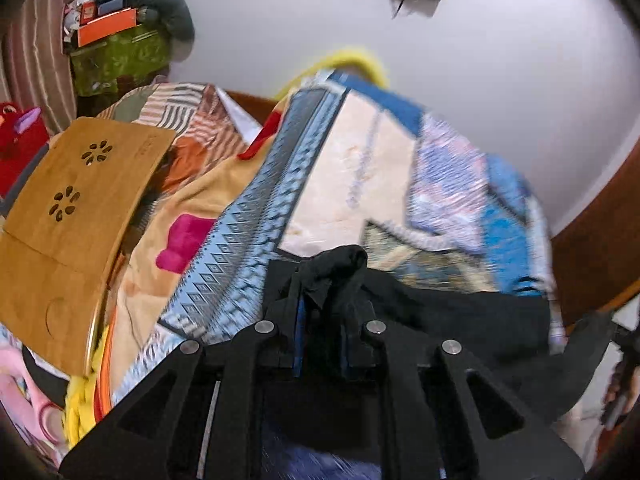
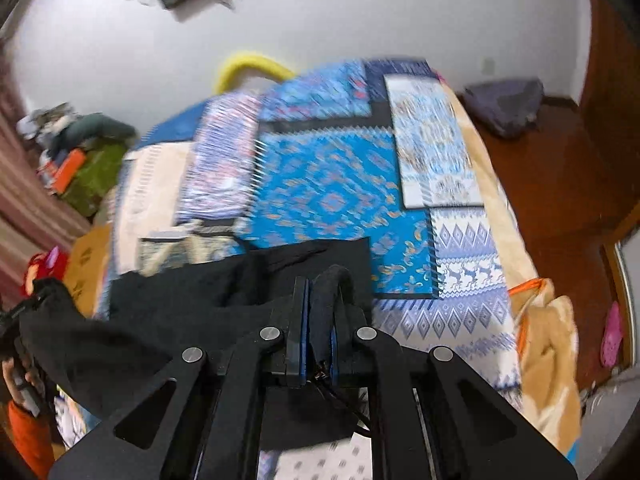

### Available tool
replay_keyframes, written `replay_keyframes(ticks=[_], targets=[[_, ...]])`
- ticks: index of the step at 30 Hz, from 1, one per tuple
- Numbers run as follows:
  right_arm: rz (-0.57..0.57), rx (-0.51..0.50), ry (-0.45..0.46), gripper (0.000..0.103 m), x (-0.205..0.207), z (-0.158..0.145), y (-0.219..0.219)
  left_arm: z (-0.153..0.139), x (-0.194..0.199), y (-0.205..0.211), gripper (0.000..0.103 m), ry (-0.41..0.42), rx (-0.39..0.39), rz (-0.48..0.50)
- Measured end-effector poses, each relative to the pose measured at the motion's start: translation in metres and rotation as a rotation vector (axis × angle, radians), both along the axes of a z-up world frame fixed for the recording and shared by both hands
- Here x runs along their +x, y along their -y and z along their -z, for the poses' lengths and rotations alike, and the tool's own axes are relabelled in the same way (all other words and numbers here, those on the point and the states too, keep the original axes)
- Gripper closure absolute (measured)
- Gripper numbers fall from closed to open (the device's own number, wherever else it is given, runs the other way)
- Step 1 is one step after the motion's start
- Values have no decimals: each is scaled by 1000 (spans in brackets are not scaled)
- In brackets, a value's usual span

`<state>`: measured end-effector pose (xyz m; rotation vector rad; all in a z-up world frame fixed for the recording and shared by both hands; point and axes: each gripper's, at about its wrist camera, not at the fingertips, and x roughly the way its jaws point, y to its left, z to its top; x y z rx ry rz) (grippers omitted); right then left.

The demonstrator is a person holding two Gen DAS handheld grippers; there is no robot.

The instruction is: Fold large clothes

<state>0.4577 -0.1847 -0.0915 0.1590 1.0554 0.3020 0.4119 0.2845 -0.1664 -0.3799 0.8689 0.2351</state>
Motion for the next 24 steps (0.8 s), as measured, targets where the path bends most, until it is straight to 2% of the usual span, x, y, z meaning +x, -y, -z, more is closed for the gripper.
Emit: replay_keyframes(ticks=[5,8,10,12,14,16,18,19,24], targets=[[-11,-35,-90,96,27,52,-2,61,35,-4,81,-114,27,-22],[-36,-45,-114,96,30,62,-2,73,38,-3,74,-138,31,-15],[-54,-46,-126,92,29,54,1,66,35,-1,70,-133,61,7],[-44,-31,-142,90,28,42,8,55,28,1,61,-138,101,27],[-44,-25,-133,88,26,31,12,39,18,1,47,-123,135,28],[-40,-59,-95,79,16,11,16,21,8,3,42,-86,144,31],[-11,-89,-34,40,7,-6,22,2,-2,5,39,-52,155,31],[1,-69,-4,35,1,-15,28,-9,-9,6,39,-29,159,33],[12,-9,80,35,-27,-51,30,-44,-29,36,39,32,172,96]])
